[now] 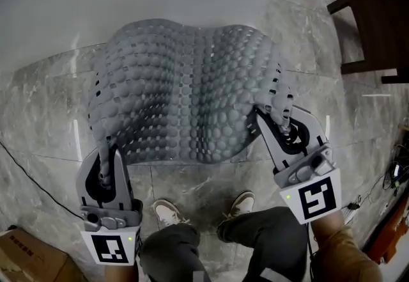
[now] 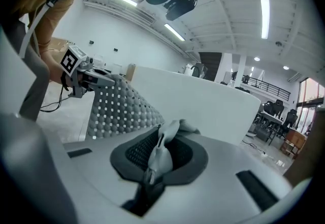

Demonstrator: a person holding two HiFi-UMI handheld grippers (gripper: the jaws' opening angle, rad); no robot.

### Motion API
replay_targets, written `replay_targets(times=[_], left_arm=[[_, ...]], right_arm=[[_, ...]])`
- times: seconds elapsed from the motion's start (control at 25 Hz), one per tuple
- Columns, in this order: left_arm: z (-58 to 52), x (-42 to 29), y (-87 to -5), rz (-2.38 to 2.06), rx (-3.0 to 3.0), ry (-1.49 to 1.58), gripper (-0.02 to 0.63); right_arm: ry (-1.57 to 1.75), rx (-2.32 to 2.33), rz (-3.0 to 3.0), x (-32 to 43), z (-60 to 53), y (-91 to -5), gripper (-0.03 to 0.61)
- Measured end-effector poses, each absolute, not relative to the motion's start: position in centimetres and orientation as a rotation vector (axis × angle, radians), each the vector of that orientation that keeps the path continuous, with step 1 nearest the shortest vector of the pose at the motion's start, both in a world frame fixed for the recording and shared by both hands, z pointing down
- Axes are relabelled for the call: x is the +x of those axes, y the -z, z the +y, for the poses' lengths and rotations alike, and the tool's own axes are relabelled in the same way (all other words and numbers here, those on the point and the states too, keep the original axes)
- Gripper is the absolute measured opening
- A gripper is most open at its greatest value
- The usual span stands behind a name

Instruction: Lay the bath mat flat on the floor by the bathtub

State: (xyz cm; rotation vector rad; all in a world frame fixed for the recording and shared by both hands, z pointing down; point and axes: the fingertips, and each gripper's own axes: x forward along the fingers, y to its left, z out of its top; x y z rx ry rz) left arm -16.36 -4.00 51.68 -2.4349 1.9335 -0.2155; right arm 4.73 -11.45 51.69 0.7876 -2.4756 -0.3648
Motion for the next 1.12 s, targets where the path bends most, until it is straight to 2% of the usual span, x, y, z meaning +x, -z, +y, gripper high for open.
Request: replay_targets(times=[0.64,0.92,1.12], left_arm=[[-4.0,-16.4,-52.5,1.881,-2.370,0.358,0.054],[-4.9,-16.6,-53.3,1.889,-2.366,0.251,0.055],[-5.8,-17.4,-57.3,1.952,-2.388,0.405,0.055]], right_arm=[[0.365,0.829,-2.537,5.8,-11.7,-54.7,0.035],[0.325,0.834,-2.468,6.4,-12.5,-58.4,0.035],[0.315,0.823,-2.415,6.6,-14.5,-61.9,0.035]])
